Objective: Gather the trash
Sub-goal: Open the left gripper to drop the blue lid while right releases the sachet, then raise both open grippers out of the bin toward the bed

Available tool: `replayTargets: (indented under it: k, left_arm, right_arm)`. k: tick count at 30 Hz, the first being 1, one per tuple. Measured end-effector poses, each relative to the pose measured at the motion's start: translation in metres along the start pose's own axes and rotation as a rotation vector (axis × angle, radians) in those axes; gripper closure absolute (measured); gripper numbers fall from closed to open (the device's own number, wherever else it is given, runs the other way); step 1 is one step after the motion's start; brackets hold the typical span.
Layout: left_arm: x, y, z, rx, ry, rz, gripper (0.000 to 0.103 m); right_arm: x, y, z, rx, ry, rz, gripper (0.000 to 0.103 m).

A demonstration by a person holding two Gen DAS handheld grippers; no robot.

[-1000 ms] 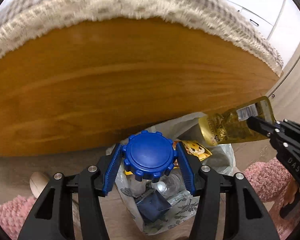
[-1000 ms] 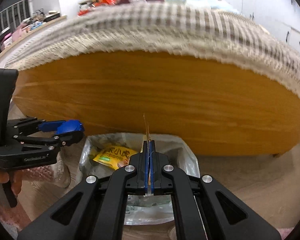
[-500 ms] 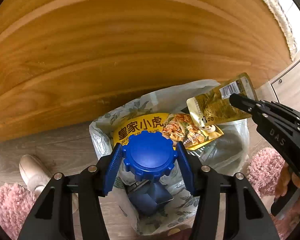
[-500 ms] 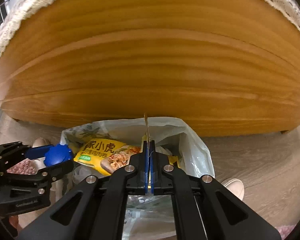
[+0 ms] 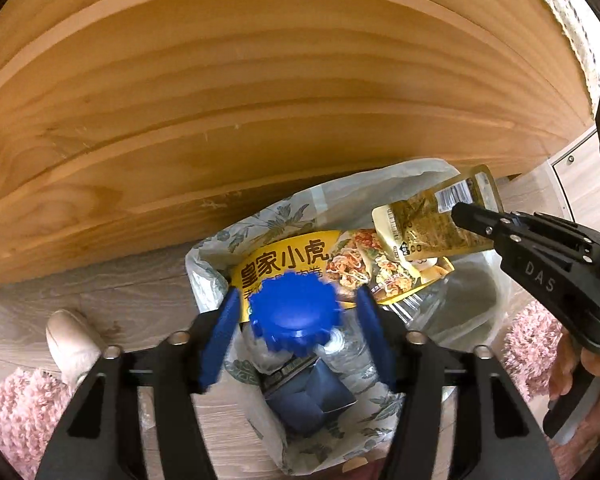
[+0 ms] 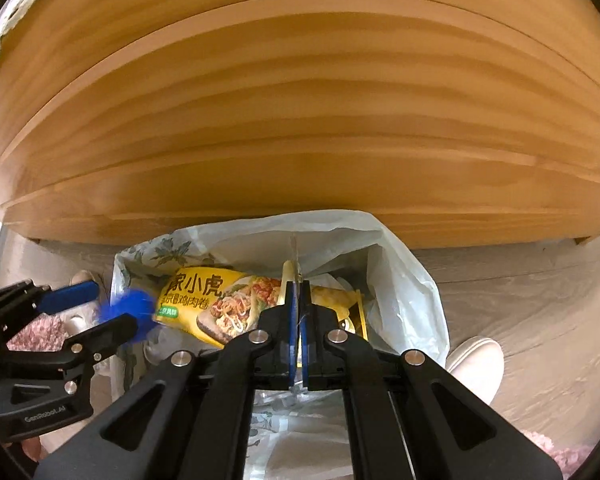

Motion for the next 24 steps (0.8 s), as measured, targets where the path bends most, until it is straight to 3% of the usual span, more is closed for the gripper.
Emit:
replayTargets:
  k: [2, 3, 4, 5, 6, 8, 12, 20, 24]
  left_arm:
    - [0.001, 0.001, 0.003, 0.008, 0.0, 0.006, 0.035]
    - [0.001, 0.002, 0.004, 0.009, 0.003, 0.007, 0.034]
    - [0.0, 0.003, 0.005, 0.01, 0.008, 0.006, 0.03]
    - [0.0, 0.002, 0.004, 0.013, 0.016, 0.007, 0.026]
    - [-0.001, 0.002, 0.005, 0.02, 0.033, 0.009, 0.024]
    - [-0.001, 0.001, 0.004, 0.02, 0.055, 0.011, 0.014]
    - [-0.008, 0.002, 0.007, 0.02, 0.081, 0.042, 0.008]
    - [-0.024, 0.001, 0.021, 0.049, 0.021, 0.095, 0.008]
    - [-0.021, 0.003, 0.036, 0.087, -0.001, 0.086, 0.008]
  right_arm:
    - [0.0, 0.0, 0.001, -0.012, 0.004, -0.005, 0.101]
    - [0.0, 0.0, 0.001, -0.02, 0.003, -0.009, 0.094]
    - [0.001, -0.001, 0.002, -0.023, 0.0, -0.013, 0.086]
    - [0.002, -0.001, 0.003, -0.022, -0.007, -0.018, 0.065]
    - [0.003, -0.001, 0.005, -0.013, -0.014, -0.018, 0.053]
    - [0.002, -0.001, 0.01, -0.008, -0.018, -0.012, 0.052]
    - [0.0, 0.0, 0.02, 0.008, -0.018, -0.007, 0.03]
    - [-0.001, -0.014, 0.019, -0.023, -0.024, -0.01, 0.01]
    - [-0.008, -0.015, 0.022, 0.014, -0.057, 0.021, 0.008]
Point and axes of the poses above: each gripper's, at about its wrist camera, not at the fingertips, and z roughly against the way its jaws point, x to its right, y to its top, the point moved 5 cm from there along -z, roughly the way its jaws point, and after that the axes turned 9 degrees about y, right-handed, at the moved point
